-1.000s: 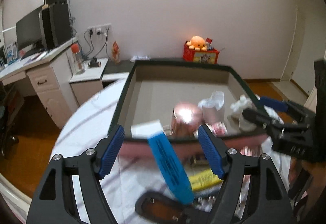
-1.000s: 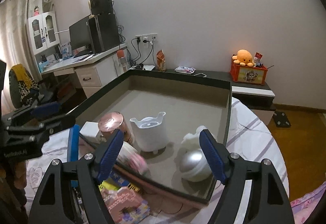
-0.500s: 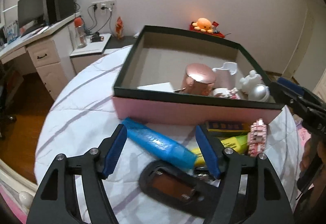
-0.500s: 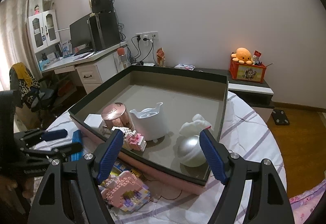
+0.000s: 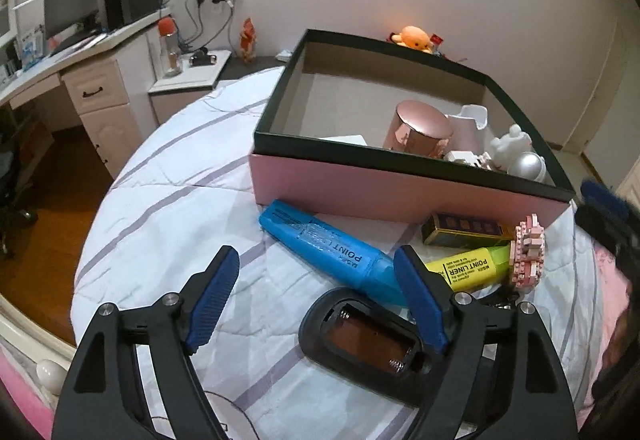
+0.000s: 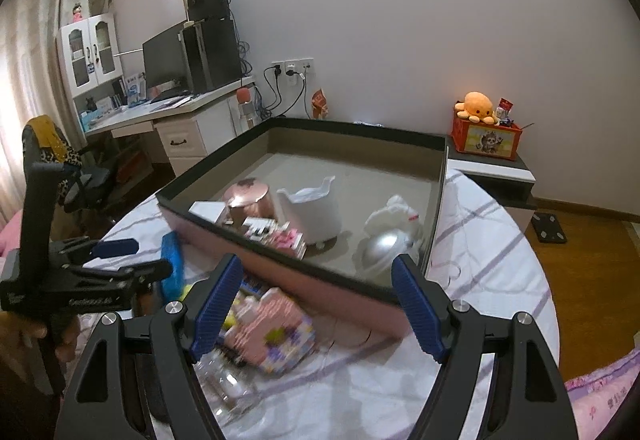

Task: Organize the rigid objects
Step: 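Grasp the pink block tower with the right gripper while the left approaches the highlighter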

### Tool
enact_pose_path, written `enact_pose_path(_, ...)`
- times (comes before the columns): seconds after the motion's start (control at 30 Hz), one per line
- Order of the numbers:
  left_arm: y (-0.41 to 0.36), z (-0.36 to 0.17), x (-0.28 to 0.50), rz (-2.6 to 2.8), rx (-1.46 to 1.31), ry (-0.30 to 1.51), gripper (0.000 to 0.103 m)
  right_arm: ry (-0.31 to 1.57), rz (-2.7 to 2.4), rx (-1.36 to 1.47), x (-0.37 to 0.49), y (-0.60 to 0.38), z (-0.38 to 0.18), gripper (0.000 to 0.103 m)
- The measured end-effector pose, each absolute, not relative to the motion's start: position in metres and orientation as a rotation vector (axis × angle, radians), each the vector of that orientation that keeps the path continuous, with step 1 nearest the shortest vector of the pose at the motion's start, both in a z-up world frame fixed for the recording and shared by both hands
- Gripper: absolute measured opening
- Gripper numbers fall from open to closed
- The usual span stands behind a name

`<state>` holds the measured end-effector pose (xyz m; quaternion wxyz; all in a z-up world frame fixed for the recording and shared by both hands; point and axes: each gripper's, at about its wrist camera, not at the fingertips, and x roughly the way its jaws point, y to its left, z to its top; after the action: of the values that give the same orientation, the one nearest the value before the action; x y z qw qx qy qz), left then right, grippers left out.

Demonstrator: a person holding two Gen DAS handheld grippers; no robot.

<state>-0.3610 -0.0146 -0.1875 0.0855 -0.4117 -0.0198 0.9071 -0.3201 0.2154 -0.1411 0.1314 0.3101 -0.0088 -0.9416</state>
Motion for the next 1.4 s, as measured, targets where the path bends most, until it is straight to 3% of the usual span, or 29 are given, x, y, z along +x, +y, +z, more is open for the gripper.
enact_pose_path(0.13,-0.017,-0.182,-0.352,2.714,-1.215,-0.024,0.082,-0.021,-2.704,0.944,-0.312,0.203,-0.151,0.079)
enact_pose_path(0.23,-0.024,-0.177,-0.347,2.715,-1.200,-0.032,0.089,-0.004,-2.683,0.982,-0.310,0.194,-0.160,0.078)
enact_pose_path(0.63,-0.048,-0.179,-0.331,2.718,-1.217,-0.040,0.090,-0.169,-2.587,1.145,-0.339,0.196,-0.193,0.078)
enact_pose_path(0.7,-0.045,-0.181,-0.333,2.709,-1.223,-0.042,0.090,-0.194,-2.579,1.164,-0.340,0.199,-0.197,0.074)
enact_pose_path(0.77,-0.039,-0.184,-0.337,2.698,-1.235,-0.041,0.090,-0.208,-2.571,1.180,-0.341,0.202,-0.200,0.057)
enact_pose_path(0.87,-0.029,-0.190,-0.344,2.674,-1.254,-0.035,0.090,-0.214,-2.551,1.181,-0.341,0.205,-0.201,0.040)
enact_pose_path(0.97,-0.018,-0.194,-0.353,2.666,-1.268,-0.037,0.090,-0.171,-2.550,1.186,-0.341,0.206,-0.199,0.033)
enact_pose_path(1.07,-0.010,-0.197,-0.363,2.663,-1.289,-0.051,0.090,-0.168,-2.530,1.190,-0.342,0.207,-0.200,0.028)
enact_pose_path(1.17,-0.001,-0.199,-0.371,2.664,-1.308,-0.051,0.097,-0.153,-2.515,1.197,-0.342,0.207,-0.201,0.028)
enact_pose_path(1.4,0.013,-0.210,-0.384,2.652,-1.363,-0.037,0.103,-0.166,-2.479,1.199,-0.345,0.210,-0.204,0.028)
